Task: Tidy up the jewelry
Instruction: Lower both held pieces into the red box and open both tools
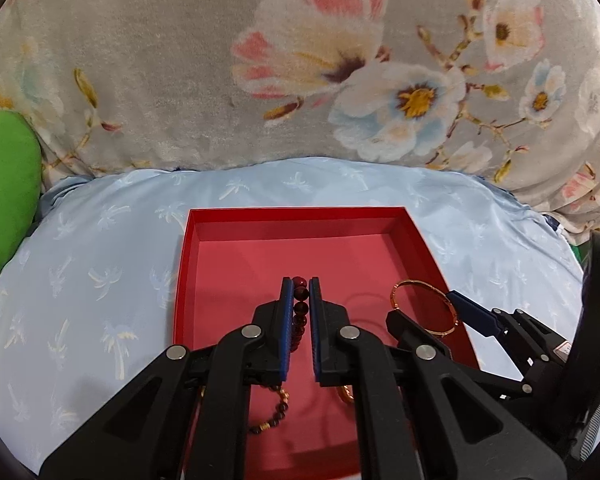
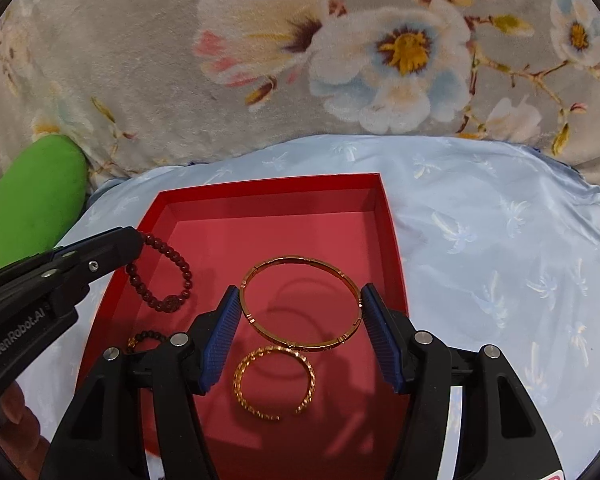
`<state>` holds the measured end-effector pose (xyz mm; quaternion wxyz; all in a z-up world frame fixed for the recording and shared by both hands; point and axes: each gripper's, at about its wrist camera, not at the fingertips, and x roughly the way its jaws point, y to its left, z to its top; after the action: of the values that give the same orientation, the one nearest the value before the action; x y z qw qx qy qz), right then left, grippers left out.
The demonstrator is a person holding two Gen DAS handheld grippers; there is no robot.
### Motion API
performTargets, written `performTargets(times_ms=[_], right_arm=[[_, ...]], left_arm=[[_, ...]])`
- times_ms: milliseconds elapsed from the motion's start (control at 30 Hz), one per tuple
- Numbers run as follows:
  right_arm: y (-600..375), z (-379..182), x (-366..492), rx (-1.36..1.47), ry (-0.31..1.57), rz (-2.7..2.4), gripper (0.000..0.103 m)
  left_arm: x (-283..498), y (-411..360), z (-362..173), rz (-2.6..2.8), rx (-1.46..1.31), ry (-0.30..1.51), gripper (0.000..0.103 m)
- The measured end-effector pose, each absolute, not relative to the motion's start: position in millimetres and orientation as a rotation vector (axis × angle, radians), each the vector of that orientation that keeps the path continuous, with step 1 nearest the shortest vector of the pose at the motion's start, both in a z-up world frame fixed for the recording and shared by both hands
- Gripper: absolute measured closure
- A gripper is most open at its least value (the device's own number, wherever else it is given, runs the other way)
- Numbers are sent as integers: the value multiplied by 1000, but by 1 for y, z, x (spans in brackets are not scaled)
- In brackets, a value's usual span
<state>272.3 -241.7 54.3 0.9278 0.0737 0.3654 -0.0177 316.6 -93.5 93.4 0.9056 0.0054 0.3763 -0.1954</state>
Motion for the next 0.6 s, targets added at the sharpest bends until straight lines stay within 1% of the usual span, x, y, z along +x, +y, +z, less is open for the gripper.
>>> performTargets(times_ms=[200,233,267,333,600], right_arm=[[-233,42,286,123,779,-28,43],[-231,41,286,118,779,-29,43],[-231,41,286,117,778,-32,42],[-231,41,284,123,772,-35,39],[-235,47,270,151,756,-41,39]], left_arm=[[333,-92,80,-395,-5,806,94],[333,-92,79,-387,-5,805,87],[333,-91,79,-378,-1,802,78],[331,-90,79,-365,12,791,73],[322,-85,79,-356,5,807,69]])
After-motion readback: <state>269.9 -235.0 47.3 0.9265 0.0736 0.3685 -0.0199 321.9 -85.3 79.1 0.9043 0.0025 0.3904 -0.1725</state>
